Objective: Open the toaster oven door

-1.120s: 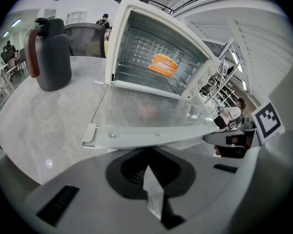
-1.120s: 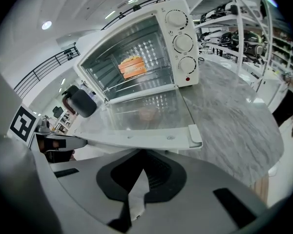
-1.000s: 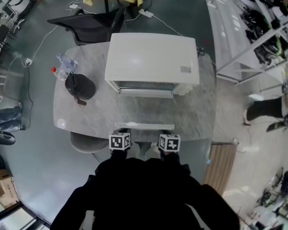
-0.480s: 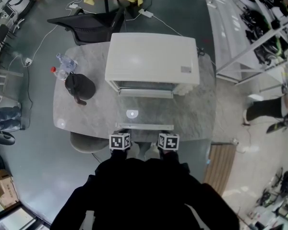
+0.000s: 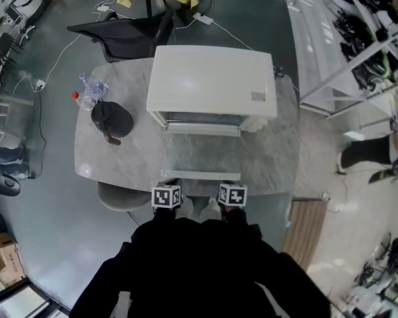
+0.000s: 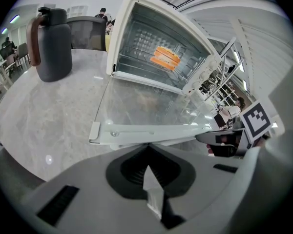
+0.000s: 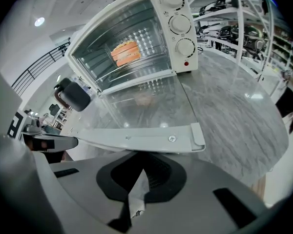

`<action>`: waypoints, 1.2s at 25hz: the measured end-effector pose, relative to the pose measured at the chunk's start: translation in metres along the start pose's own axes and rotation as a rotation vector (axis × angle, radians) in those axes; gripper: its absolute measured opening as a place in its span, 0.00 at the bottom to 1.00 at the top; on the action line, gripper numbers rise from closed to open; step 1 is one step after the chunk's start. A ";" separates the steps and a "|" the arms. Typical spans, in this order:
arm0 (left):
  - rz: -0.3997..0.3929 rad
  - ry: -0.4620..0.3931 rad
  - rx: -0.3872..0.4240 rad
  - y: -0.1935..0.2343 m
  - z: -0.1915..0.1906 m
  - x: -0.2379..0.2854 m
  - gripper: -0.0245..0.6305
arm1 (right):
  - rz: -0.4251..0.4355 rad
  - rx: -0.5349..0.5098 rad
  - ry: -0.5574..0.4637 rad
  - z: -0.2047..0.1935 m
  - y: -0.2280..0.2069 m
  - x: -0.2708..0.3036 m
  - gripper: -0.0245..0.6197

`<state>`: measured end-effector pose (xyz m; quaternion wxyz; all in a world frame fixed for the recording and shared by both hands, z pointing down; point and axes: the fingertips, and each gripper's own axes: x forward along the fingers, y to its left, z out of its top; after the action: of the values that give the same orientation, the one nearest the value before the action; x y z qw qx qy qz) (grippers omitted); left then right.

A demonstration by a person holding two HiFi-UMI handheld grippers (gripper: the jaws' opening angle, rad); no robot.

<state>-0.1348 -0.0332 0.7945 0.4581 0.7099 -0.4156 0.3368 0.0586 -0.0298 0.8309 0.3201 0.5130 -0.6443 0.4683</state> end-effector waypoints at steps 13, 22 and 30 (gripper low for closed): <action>-0.012 0.004 0.013 -0.004 -0.001 0.001 0.04 | 0.002 0.004 0.006 -0.002 -0.002 0.008 0.04; -0.010 -0.006 0.026 -0.006 0.003 -0.003 0.04 | 0.025 -0.003 0.001 -0.007 0.003 -0.007 0.04; -0.032 -0.071 0.060 -0.022 0.023 -0.021 0.04 | 0.077 -0.030 -0.071 0.011 0.018 -0.044 0.04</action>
<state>-0.1213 -0.0436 0.7600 0.4270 0.7412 -0.4100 0.3165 0.0539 -0.0236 0.7824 0.2863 0.4992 -0.6814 0.4522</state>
